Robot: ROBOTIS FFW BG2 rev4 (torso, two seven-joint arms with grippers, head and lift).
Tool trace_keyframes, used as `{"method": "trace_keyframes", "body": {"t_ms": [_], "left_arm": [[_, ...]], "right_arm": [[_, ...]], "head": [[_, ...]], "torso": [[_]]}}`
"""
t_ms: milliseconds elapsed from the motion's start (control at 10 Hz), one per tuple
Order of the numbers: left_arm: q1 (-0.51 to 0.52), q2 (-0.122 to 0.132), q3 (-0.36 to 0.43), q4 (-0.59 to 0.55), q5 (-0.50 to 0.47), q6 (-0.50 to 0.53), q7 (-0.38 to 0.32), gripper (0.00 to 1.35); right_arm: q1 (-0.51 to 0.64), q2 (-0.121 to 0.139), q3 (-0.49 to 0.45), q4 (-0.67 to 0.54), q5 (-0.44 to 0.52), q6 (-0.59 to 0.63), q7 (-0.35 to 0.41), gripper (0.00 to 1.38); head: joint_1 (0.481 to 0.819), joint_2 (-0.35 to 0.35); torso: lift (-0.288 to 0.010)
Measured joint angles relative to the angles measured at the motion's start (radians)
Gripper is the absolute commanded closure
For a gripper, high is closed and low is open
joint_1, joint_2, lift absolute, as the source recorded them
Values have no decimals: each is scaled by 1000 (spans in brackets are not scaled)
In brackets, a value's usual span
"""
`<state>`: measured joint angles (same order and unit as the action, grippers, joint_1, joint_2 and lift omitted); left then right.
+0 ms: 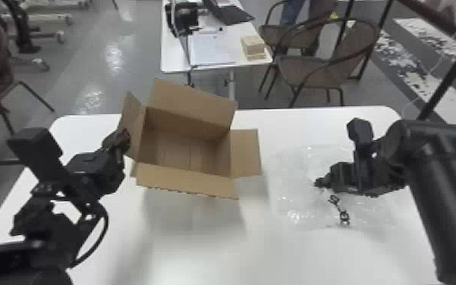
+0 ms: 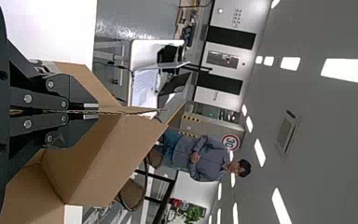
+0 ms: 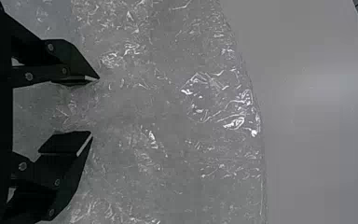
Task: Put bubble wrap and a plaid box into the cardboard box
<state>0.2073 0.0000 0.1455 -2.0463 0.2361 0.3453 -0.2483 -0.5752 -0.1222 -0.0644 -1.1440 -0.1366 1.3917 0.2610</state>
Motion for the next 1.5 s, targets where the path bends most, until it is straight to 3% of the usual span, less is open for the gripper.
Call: {"method": "trace_keyframes", "body": {"t_ms": [200, 900, 1200, 1300, 1400, 1500], "left_arm": [[2, 0, 0, 0, 2, -1, 2, 1217], [5, 0, -4, -2, 10, 3, 10, 1217], [8, 0, -3, -2, 17, 1, 12, 1217], [7, 0, -5, -2, 18, 2, 13, 1217], [5, 0, -7, -2, 18, 3, 14, 1217], [4, 0, -8, -2, 18, 3, 14, 1217]], "right_arm": [[29, 0, -17, -60, -33, 5, -1, 1016], [145, 10, -93, -649, -107, 166, -16, 1016], [165, 19, -124, -923, -158, 177, -36, 1016], [161, 19, -124, -951, -240, 174, -91, 1016], [159, 19, -123, -950, -392, 147, -207, 1016], [161, 15, -109, -922, -551, 100, -274, 1016]], "head": [[695, 8], [695, 10], [636, 13], [622, 26], [616, 35], [606, 68]], "torso": [[-104], [-104], [-104], [-104], [-104], [-104]]}}
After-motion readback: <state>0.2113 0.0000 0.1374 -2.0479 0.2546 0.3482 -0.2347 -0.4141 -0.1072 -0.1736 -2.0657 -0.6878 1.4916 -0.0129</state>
